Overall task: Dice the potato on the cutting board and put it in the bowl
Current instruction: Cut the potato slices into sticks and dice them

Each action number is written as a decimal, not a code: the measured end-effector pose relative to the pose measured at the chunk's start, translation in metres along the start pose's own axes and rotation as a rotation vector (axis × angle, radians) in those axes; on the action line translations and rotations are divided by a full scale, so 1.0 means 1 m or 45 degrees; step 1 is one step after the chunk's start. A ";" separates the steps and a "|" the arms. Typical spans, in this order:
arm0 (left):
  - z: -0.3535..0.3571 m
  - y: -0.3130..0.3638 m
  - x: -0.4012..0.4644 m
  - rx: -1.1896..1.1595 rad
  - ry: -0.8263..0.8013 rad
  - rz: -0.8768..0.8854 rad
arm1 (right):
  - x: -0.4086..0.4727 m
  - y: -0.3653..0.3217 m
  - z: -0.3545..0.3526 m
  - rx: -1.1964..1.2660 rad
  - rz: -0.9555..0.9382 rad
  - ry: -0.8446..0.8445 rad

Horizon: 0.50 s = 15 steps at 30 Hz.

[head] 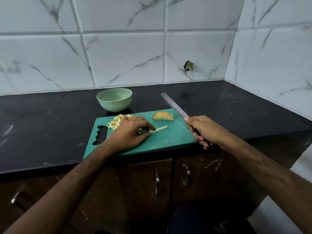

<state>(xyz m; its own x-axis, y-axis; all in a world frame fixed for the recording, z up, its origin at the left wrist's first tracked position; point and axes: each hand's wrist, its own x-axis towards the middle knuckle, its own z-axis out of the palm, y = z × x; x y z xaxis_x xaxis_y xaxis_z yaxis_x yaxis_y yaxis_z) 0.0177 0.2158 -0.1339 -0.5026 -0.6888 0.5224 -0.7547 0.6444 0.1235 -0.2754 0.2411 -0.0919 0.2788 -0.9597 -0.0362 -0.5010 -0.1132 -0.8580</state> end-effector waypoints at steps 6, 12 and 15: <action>-0.001 0.000 -0.002 -0.021 0.003 -0.011 | -0.031 -0.011 0.005 -0.557 0.088 -0.108; -0.003 0.003 -0.001 -0.043 -0.005 -0.034 | -0.040 -0.015 0.009 -0.814 0.108 -0.028; -0.002 0.002 -0.002 -0.051 0.006 -0.036 | -0.041 -0.011 0.013 -0.869 0.152 -0.090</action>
<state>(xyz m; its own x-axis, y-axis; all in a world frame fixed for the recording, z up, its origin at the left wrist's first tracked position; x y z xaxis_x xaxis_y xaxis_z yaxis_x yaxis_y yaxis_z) 0.0185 0.2192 -0.1330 -0.4792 -0.7052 0.5225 -0.7508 0.6377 0.1720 -0.2701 0.2852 -0.0874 0.2305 -0.9593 -0.1633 -0.9281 -0.1663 -0.3330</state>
